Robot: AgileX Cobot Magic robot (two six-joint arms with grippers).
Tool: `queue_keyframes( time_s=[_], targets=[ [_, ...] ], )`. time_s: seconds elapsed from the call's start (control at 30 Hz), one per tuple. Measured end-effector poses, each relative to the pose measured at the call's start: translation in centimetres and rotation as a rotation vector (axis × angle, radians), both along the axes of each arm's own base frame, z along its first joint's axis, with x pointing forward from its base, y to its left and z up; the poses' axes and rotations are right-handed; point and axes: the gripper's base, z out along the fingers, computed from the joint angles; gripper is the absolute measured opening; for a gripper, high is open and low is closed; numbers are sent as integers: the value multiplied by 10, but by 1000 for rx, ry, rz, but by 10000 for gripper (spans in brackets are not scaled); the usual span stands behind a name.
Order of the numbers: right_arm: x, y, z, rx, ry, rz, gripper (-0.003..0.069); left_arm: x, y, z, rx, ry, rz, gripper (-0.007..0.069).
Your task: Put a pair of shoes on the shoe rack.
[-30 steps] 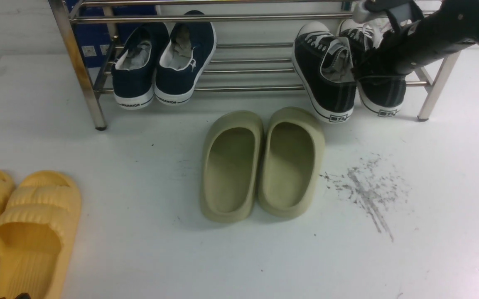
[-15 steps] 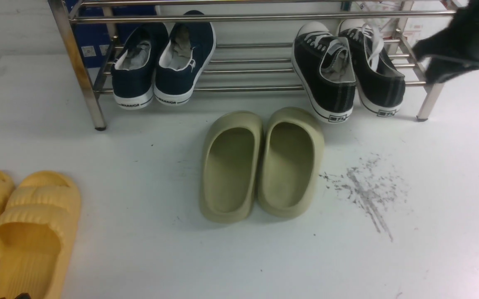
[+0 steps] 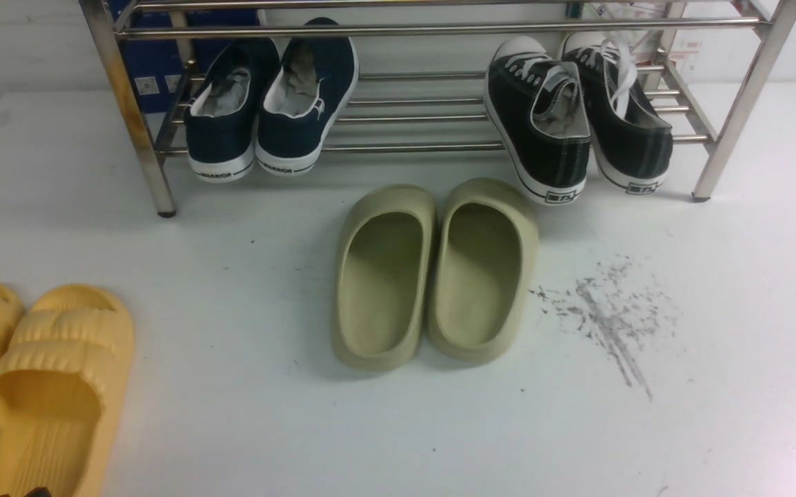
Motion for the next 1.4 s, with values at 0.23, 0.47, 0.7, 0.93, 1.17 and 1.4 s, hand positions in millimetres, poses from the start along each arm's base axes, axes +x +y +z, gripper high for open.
queue_keyframes(
  time_s=[0.23, 0.47, 0.7, 0.93, 1.17, 1.4],
  targets=[
    [-38, -2, -14, 0, 63, 14, 0, 0, 0, 0, 0, 0, 0, 239],
    [-48, -2, -15, -5, 107, 28, 4, 0, 0, 0, 0, 0, 0, 239],
    [-59, -7, -8, -22, 60, 26, 5, 0, 0, 0, 0, 0, 0, 239],
    [-114, -18, 0, -37, -418, -49, 8, 0, 0, 0, 0, 0, 0, 239],
    [-156, -24, -90, -34, -604, -116, 14, 0, 0, 0, 0, 0, 0, 239],
    [-177, -26, -185, -45, -589, -127, 19, 0, 0, 0, 0, 1, 0, 239]
  ],
)
